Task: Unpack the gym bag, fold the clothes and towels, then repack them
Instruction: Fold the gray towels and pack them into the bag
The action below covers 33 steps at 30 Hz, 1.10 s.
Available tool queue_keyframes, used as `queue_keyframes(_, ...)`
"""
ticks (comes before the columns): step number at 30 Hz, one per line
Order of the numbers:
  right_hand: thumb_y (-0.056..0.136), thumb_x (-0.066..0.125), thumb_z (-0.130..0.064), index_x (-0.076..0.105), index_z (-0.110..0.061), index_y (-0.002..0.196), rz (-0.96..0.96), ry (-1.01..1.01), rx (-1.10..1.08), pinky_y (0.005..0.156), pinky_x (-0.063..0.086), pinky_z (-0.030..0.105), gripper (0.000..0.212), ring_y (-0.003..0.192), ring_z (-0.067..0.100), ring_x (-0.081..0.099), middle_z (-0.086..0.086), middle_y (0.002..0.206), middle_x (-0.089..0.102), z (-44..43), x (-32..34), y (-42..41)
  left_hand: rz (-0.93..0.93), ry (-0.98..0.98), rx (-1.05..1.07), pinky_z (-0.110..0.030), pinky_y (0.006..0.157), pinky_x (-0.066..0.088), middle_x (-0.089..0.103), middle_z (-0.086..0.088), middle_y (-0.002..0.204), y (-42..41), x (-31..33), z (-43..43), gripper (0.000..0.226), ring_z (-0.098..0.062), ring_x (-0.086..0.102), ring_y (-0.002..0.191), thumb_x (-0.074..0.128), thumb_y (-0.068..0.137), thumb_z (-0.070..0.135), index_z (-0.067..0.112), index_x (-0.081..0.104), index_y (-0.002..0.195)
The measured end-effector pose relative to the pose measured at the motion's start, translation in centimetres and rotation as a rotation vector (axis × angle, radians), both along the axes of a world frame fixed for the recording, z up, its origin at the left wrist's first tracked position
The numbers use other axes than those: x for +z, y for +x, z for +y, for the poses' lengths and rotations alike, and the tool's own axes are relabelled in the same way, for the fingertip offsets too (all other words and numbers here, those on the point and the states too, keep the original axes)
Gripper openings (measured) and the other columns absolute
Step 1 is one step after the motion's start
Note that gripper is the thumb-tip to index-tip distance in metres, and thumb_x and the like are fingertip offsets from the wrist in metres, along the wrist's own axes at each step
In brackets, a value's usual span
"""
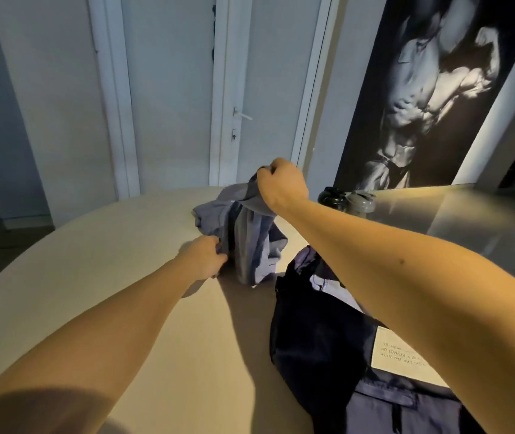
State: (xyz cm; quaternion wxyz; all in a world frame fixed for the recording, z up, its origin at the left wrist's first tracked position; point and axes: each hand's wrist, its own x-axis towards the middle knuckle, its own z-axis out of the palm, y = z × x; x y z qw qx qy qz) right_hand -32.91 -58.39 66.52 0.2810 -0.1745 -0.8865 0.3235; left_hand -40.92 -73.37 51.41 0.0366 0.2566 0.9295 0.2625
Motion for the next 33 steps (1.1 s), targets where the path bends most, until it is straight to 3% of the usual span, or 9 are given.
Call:
queue_keyframes(5, 0.098, 0.049, -0.015, 0.066, -0.006, 0.105, -0.057, 0.02, 0.069, 0.07, 0.047, 0.034, 0.02, 0.086, 0.029, 0.058, 0.011, 0.094, 0.064, -0.9, 3.9, 2.7, 0.06, 0.348, -0.009, -0.035, 0.075, 0.053, 0.07, -0.003, 0.099, 3.6, 7.8, -2.2, 0.02, -0.024, 0.066, 0.089, 0.065, 0.094, 0.029, 0.018, 0.064, 0.11)
queue_keyframes(9, 0.1, 0.055, -0.018, 0.071, -0.002, 0.111, -0.123, -0.055, 0.056, 0.075, 0.051, 0.034, 0.024, 0.088, 0.029, 0.062, 0.014, 0.099, 0.068, -2.4, 6.7, 5.3, -0.065, 0.559, -0.094, -0.047, 0.095, 0.056, 0.066, -0.004, 0.124, 6.6, 12.9, -3.9, 0.053, -0.026, 0.066, 0.109, 0.069, 0.09, 0.028, 0.02, 0.052, 0.14)
queue_keyframes(11, 0.099, 0.059, -0.019, 0.069, 0.001, 0.114, -0.111, -0.174, 0.076, 0.075, 0.057, 0.036, 0.027, 0.088, 0.028, 0.065, 0.017, 0.105, 0.07, -2.8, 7.8, 6.5, -0.066, 0.613, -0.109, -0.045, 0.099, 0.054, 0.062, -0.003, 0.129, 8.6, 15.0, -4.2, 0.059, -0.025, 0.063, 0.114, 0.069, 0.093, 0.026, 0.021, 0.046, 0.147)
queue_keyframes(14, 0.094, 0.063, -0.014, 0.066, 0.0, 0.12, -0.06, -0.401, 0.151, 0.077, 0.063, 0.035, 0.029, 0.086, 0.026, 0.069, 0.02, 0.116, 0.07, -3.7, 9.5, 8.8, 0.031, 0.609, -0.143, -0.044, 0.091, 0.058, 0.069, -0.006, 0.114, 11.2, 17.6, -4.6, 0.034, -0.028, 0.067, 0.106, 0.068, 0.095, 0.031, 0.019, 0.062, 0.127)
queue_keyframes(17, 0.099, 0.061, -0.016, 0.065, 0.001, 0.116, -0.05, -0.581, 0.188, 0.073, 0.063, 0.036, 0.024, 0.087, 0.03, 0.074, 0.021, 0.102, 0.073, -4.8, 11.2, 11.8, 0.169, 0.576, -0.079, -0.044, 0.077, 0.055, 0.07, -0.02, 0.092, 13.8, 19.9, -5.2, 0.023, -0.035, 0.067, 0.085, 0.061, 0.1, 0.027, 0.005, 0.067, 0.096)
queue_keyframes(20, 0.105, 0.051, -0.02, 0.057, 0.006, 0.117, -0.092, -0.751, 0.347, 0.083, 0.062, 0.041, 0.029, 0.098, 0.032, 0.072, 0.022, 0.106, 0.07, -5.3, 12.2, 14.8, 0.22, 0.583, -0.058, -0.048, 0.079, 0.057, 0.072, -0.017, 0.091, 16.0, 21.9, -5.8, 0.021, -0.032, 0.07, 0.084, 0.059, 0.101, 0.023, 0.003, 0.066, 0.099)
queue_keyframes(22, 0.105, 0.048, -0.02, 0.056, 0.004, 0.121, -0.162, -0.747, 0.426, 0.086, 0.061, 0.041, 0.029, 0.101, 0.032, 0.071, 0.021, 0.11, 0.07, -5.2, 12.4, 16.5, 0.217, 0.61, -0.053, -0.049, 0.08, 0.06, 0.073, -0.011, 0.091, 17.0, 22.7, -6.1, 0.015, -0.025, 0.071, 0.083, 0.06, 0.099, 0.021, 0.007, 0.066, 0.1)
queue_keyframes(27, 0.093, 0.055, 0.009, 0.061, 0.005, 0.121, -0.242, -0.626, 0.541, 0.082, 0.062, 0.037, 0.029, 0.103, 0.031, 0.073, 0.021, 0.115, 0.071, -5.0, 11.7, 19.3, 0.209, 0.587, -0.084, -0.049, 0.08, 0.061, 0.072, -0.005, 0.089, 19.2, 23.3, -6.1, 0.004, -0.025, 0.071, 0.084, 0.07, 0.092, 0.019, 0.017, 0.067, 0.095)
queue_keyframes(33, 0.087, 0.077, -0.012, 0.068, -0.004, 0.111, -0.217, -0.339, 0.478, 0.096, 0.057, 0.036, 0.026, 0.099, 0.021, 0.069, 0.014, 0.111, 0.072, -4.5, 9.6, 20.2, 0.173, 0.583, -0.073, -0.043, 0.08, 0.061, 0.072, -0.004, 0.095, 21.0, 22.3, -6.1, 0.019, -0.025, 0.07, 0.087, 0.076, 0.089, 0.031, 0.018, 0.068, 0.102)
